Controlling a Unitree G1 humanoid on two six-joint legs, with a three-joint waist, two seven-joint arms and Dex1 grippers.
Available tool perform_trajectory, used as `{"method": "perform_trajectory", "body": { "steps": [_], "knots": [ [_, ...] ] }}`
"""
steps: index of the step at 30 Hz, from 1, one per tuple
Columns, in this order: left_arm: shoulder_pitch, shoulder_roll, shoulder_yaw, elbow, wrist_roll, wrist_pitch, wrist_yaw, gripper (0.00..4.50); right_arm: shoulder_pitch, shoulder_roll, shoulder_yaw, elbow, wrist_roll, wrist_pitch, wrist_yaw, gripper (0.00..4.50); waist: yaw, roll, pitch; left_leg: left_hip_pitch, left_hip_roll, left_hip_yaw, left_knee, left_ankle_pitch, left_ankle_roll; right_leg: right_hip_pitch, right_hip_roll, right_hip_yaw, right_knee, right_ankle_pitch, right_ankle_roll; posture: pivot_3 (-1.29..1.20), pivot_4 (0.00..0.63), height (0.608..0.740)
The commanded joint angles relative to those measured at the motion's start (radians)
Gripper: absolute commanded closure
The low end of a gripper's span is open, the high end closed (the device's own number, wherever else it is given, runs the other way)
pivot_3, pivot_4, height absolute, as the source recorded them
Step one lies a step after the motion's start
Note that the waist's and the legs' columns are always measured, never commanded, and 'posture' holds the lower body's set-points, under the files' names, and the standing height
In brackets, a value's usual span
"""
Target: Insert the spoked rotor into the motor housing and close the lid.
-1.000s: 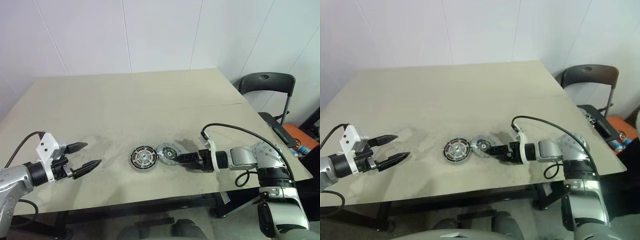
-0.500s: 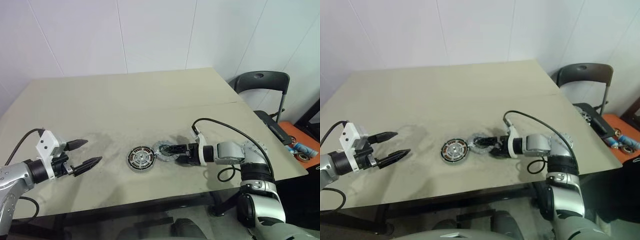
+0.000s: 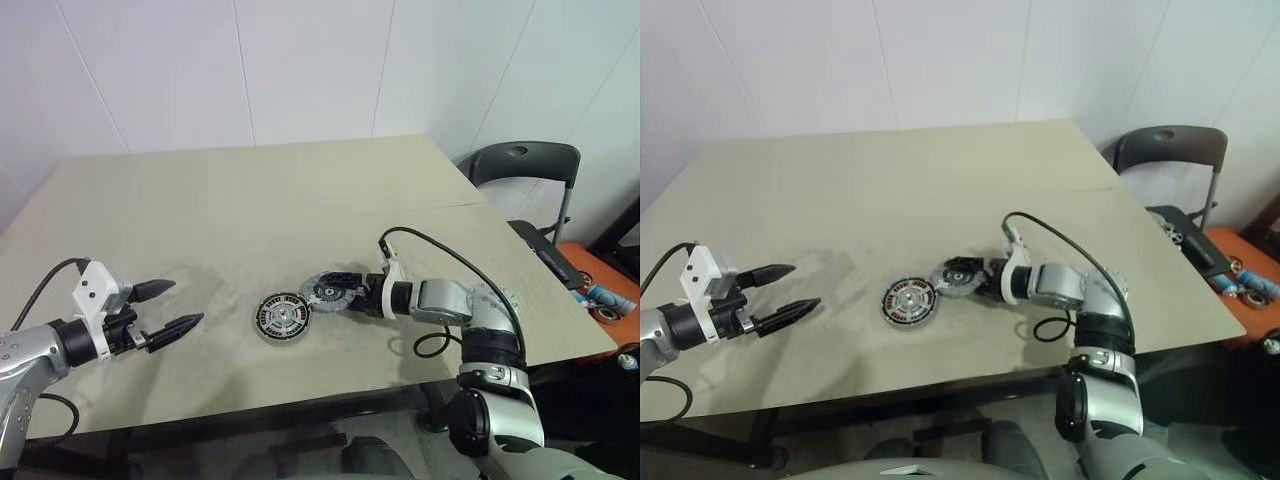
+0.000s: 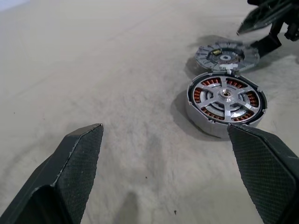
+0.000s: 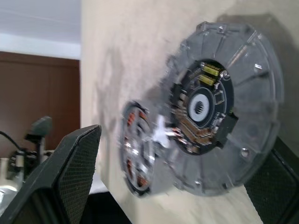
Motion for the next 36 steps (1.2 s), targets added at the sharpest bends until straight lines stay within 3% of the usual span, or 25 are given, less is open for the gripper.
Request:
{"method": "perform_trajectory", "body": {
  "steps": [1,21,29,36],
  "knots": [
    [0.008,0.001,0.028,-0.034,0.002,-0.024,0.005,0.00,0.003,0.023,-0.006,-0.054,-0.011,-0.046,0.042,0.04,0.000,0.000,0.000,0.000,0.000,0.000,0.000,0.000,0.000,0.000,0.000,0.000,0.000,0.000,0.000,0.00,0.000,0.740],
    [-0.001,0.019,0.044,-0.030,-0.004,-0.012,0.015,0.00,0.004,0.104,0.126,-0.148,-0.089,-0.136,0.347,0.04,0.000,0.000,0.000,0.000,0.000,0.000,0.000,0.000,0.000,0.000,-0.001,0.000,0.000,0.000,0.000,0.00,0.000,0.740],
    [-0.020,0.026,0.044,-0.015,-0.001,-0.005,0.015,0.00,-0.003,0.027,0.291,-0.349,-0.144,-0.103,0.462,0.04,0.001,0.000,0.000,0.000,0.000,-0.001,0.000,0.000,0.000,-0.001,-0.002,-0.001,0.000,0.000,0.000,0.00,0.000,0.740],
    [-0.017,0.019,0.043,-0.024,-0.001,-0.004,0.018,0.00,-0.015,-0.129,0.543,-0.504,-0.359,-0.266,0.634,0.04,0.001,0.000,0.000,0.000,0.000,0.000,0.000,0.000,0.000,-0.001,-0.001,-0.001,0.000,0.000,0.000,0.00,0.000,0.740]
  ]
}}
